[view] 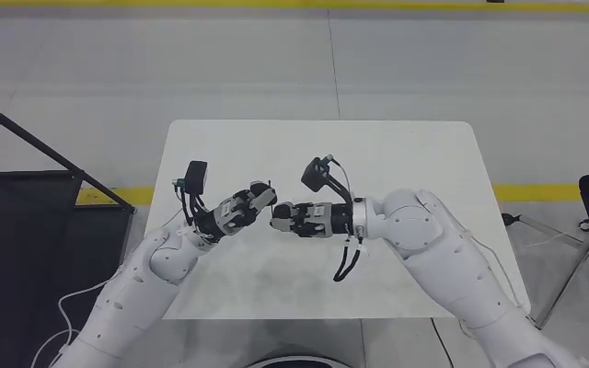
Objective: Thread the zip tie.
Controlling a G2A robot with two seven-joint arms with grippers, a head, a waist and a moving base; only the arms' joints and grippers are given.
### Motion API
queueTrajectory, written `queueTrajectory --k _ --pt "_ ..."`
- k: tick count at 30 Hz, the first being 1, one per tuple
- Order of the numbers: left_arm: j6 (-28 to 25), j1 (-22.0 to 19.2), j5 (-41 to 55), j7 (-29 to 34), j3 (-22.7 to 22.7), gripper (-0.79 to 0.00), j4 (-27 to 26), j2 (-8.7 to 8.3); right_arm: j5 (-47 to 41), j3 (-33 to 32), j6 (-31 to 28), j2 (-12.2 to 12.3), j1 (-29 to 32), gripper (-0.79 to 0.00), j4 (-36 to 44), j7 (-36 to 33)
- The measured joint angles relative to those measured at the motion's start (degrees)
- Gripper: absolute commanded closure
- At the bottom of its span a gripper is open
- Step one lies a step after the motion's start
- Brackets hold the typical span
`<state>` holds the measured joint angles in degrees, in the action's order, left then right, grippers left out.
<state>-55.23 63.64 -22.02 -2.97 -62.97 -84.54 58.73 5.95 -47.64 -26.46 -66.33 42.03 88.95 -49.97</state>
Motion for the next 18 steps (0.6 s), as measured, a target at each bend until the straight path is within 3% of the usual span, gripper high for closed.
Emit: queueTrajectory --k 11,18 --pt "-0.2 0.1 0.0 0.9 -0.6 0.0 0.4 0.69 -1.4 -0.1 -0.9 -0.4 -0.3 -0.006 -1.0 -0.3" --pt "-0.9 0.2 0.0 1.5 -0.9 0.0 0.6 1.1 -1.8 -0.2 -1.0 -0.6 -0.4 0.0 -1.4 -0.9"
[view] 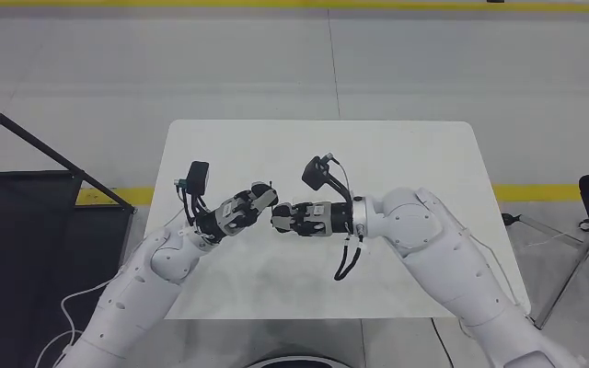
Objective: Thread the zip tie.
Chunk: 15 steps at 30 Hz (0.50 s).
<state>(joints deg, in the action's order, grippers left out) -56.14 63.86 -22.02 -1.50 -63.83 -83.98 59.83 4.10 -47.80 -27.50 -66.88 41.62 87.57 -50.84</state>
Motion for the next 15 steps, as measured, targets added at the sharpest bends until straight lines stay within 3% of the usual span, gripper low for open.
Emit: queueTrajectory --k 15 --pt "-0.7 0.2 1.1 1.3 -0.8 -0.018 0.2 0.73 0.0 -0.2 0.2 -0.3 0.0 0.0 -0.2 -0.8"
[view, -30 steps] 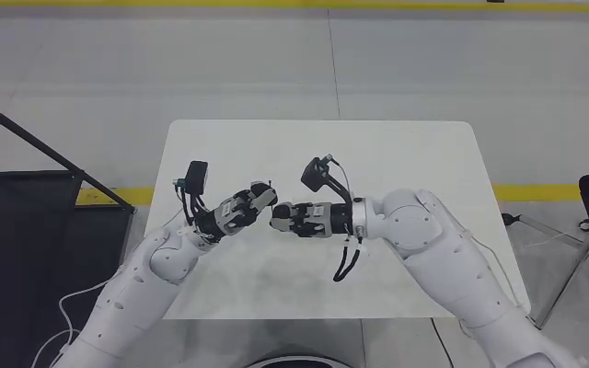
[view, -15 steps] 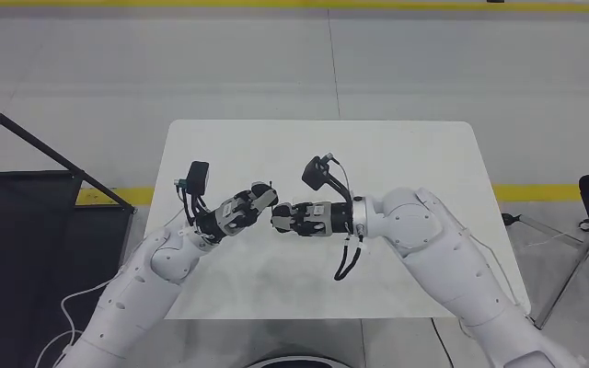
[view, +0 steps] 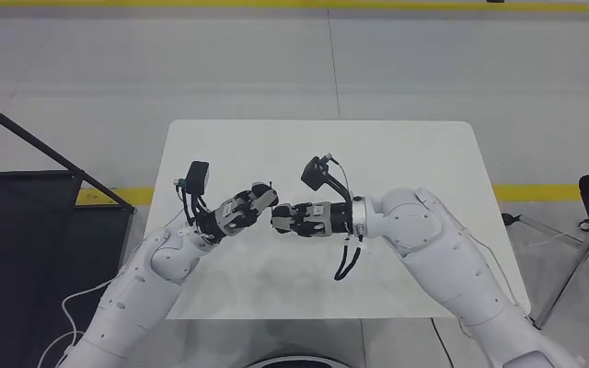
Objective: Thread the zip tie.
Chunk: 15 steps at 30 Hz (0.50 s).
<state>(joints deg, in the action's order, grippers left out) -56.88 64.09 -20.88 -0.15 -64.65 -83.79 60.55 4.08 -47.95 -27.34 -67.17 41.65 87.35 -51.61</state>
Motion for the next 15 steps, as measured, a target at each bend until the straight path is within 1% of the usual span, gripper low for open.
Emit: queueTrajectory --k 3,6,9,11,15 --pt "-0.1 0.1 0.1 0.1 -0.2 -0.028 0.0 0.13 0.1 0.0 0.0 -0.1 0.0 0.0 0.0 -0.1" --pt "-0.3 0.2 0.1 0.4 -0.5 -0.009 -0.1 0.27 0.1 0.0 0.2 -0.1 0.0 0.0 0.0 -0.2" --pt "-0.3 0.2 0.2 0.6 -0.6 -0.028 0.0 0.38 0.0 -0.1 0.2 -0.2 0.1 0.0 0.0 -0.3" --pt "-0.3 0.3 0.3 0.7 -0.7 -0.015 0.0 0.48 0.1 -0.1 0.2 -0.2 0.1 0.0 0.0 -0.3" --pt "-0.4 0.3 0.3 0.9 -1.0 -0.018 0.0 0.64 0.1 -0.2 0.2 -0.2 0.1 0.0 -0.1 -0.5"
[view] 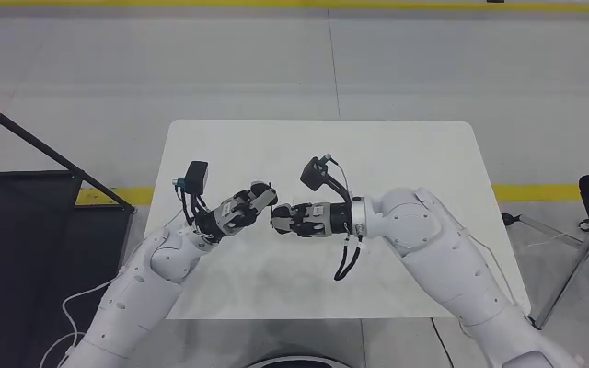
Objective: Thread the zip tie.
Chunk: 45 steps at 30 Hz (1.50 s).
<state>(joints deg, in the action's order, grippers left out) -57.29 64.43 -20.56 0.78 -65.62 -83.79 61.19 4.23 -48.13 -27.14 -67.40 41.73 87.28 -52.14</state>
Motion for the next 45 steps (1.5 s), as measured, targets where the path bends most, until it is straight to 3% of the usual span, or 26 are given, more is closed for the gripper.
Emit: queueTrajectory --k 15,16,17,19,20,21,28,39,41,45 --pt "-0.2 0.3 0.3 1.1 -0.9 0.0 0.0 0.53 -0.4 0.0 0.3 -0.3 -0.2 0.0 -0.3 -0.8" --pt "-0.3 0.3 0.3 1.2 -0.9 0.0 0.0 0.57 -0.5 0.0 0.3 -0.3 -0.3 -0.037 -0.4 -0.9" --pt "-0.3 0.3 0.3 1.3 -1.0 0.0 0.0 0.61 -0.7 0.0 0.3 -0.3 -0.3 -0.191 -0.5 -1.0" --pt "-0.3 0.3 0.3 1.4 -1.1 0.0 0.2 0.69 -1.1 0.0 0.5 -0.4 -0.4 -0.606 -0.7 -1.3" --pt "-0.3 0.3 0.2 1.3 -1.1 0.0 0.3 0.74 -1.2 0.0 0.6 -0.4 -0.5 -0.723 -0.8 -1.5" --pt "-0.1 0.3 0.1 1.2 -1.2 0.0 0.4 0.79 -1.4 0.0 0.6 -0.4 -0.5 -0.785 -1.0 -1.6" --pt "3.9 0.2 -3.7 -3.1 -2.5 0.0 1.2 1.48 -1.9 -2.1 1.2 0.1 0.3 -0.785 -1.5 -2.7" --pt "8.8 1.3 -20.7 -11.1 -3.2 0.0 1.2 2.42 4.5 -8.9 11.8 3.2 4.6 -0.785 3.9 -13.0" --pt "9.0 1.3 -21.1 -11.4 -3.2 0.0 1.1 2.44 2.1 -9.0 11.6 3.4 4.6 -0.785 4.0 -17.2" --pt "8.9 1.3 -20.9 -11.3 -3.2 0.0 1.2 2.43 1.6 -9.0 11.5 3.3 4.6 -0.785 3.8 -16.7"
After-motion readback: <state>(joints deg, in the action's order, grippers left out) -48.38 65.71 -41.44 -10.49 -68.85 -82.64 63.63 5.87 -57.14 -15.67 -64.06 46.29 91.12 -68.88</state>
